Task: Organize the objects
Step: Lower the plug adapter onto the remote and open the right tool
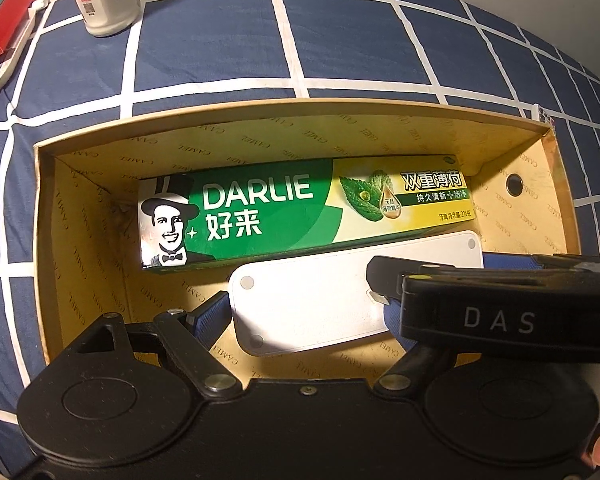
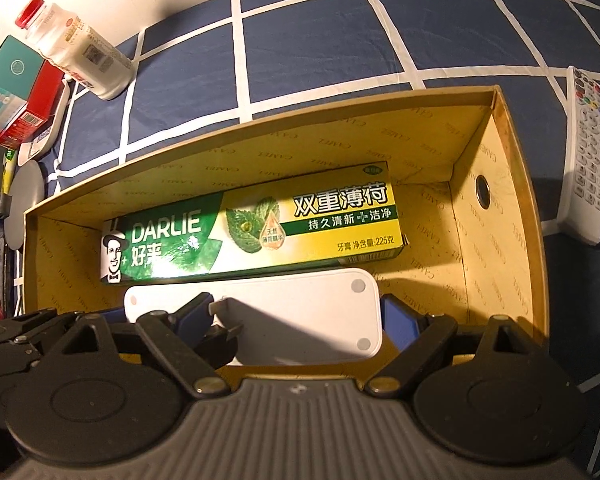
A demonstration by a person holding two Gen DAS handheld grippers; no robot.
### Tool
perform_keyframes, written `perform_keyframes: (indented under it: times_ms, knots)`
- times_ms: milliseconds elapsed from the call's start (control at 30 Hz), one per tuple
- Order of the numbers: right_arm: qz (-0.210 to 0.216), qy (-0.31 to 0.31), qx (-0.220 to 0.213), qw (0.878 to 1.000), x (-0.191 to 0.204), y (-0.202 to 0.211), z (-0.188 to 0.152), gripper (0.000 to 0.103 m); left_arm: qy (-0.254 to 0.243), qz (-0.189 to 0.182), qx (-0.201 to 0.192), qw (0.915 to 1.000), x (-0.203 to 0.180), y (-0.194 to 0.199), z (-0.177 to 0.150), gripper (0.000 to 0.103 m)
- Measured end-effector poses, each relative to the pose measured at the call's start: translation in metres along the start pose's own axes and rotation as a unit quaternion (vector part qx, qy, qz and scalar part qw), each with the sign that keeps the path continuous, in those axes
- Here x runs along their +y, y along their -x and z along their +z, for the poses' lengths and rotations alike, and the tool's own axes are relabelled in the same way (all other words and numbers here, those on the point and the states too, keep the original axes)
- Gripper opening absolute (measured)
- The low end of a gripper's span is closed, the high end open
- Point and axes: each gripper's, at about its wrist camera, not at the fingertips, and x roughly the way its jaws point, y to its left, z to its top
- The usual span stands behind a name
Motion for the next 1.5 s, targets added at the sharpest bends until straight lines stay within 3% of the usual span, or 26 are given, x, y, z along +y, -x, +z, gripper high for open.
perform_keyframes:
  times_ms: [300, 633, 1033, 1500]
  knots:
    - [-0.005, -0.006, 0.007, 1.000, 0.001, -0.004, 0.006, 0.089, 0.014, -0.005, 0.001, 0.9999, 0.003, -0.003, 0.002, 0.081]
    - [-0.004, -0.005, 0.000, 1.000, 0.002, 0.006, 0.007, 0.089, 0.024, 0.016, -0.017, 0.9994, 0.001, 0.013, -0.004, 0.083]
    - [0.013, 0.018, -0.032, 0.999, -0.003, 0.050, -0.003, 0.090, 0.024, 0.027, -0.043, 0.9984, -0.023, 0.045, -0.031, 0.092]
    - [0.015, 0.033, -0.083, 0.996, -0.032, 0.115, -0.047, 0.094, 0.014, 0.034, -0.079, 0.9962, -0.069, 0.082, -0.078, 0.100]
